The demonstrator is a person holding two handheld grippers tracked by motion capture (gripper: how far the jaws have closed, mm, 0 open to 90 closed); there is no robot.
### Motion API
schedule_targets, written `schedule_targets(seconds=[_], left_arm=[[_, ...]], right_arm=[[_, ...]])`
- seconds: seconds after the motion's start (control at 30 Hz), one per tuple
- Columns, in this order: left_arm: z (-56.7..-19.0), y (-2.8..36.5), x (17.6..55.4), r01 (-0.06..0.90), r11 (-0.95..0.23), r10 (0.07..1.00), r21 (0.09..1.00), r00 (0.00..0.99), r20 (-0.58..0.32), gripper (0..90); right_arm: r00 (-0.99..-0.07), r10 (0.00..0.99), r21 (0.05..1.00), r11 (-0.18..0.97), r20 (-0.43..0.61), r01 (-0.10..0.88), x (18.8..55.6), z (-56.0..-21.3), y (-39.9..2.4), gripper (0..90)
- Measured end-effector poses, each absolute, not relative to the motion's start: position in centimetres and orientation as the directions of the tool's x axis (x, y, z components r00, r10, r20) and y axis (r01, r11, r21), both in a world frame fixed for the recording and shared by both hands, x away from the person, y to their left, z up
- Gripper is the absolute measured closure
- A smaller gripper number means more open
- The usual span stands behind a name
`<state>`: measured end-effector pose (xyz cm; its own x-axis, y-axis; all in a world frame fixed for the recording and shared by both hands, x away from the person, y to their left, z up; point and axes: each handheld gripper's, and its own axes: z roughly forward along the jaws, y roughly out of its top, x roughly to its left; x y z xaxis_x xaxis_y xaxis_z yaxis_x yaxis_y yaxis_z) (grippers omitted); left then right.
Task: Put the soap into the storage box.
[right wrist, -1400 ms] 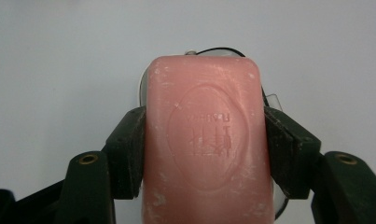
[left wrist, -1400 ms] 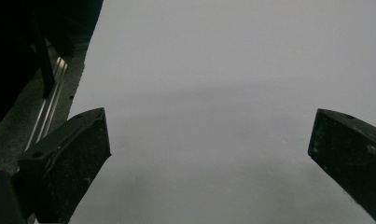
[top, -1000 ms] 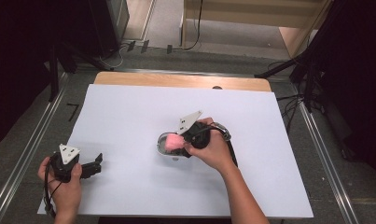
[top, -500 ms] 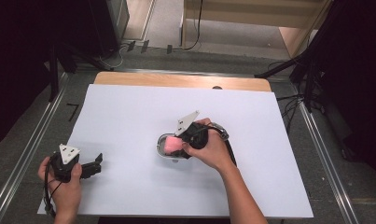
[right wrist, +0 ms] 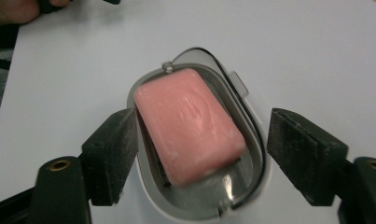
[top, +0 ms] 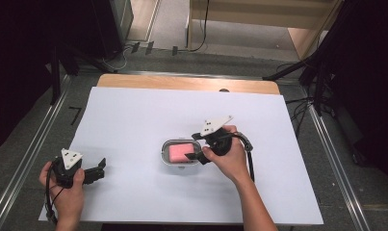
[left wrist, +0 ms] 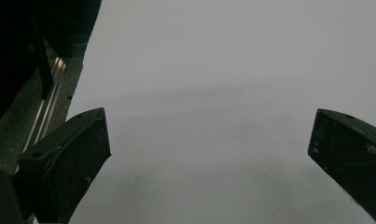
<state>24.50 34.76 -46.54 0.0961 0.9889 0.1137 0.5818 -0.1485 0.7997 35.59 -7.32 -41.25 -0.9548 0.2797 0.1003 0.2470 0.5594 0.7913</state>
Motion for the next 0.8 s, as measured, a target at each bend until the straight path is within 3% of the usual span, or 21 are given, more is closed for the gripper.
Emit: schedule_targets(seconds=[0.4,0.8], left_arm=[[-46.6,34.6,24.5,0.576,-0.154,0.988,0.802,0.096,0.121,0.0],[-46.6,34.5,24.5,0.576,-0.168,0.986,0.8,0.102,0.133,0.0]], right_arm=[[-0.861,0.502,0.796,0.488,0.082,0.36,34.3,-42.7,-11.8,8.1],[-0.758,0.642,0.814,0.379,0.111,0.44,33.1,-44.1,-15.5,10.5]])
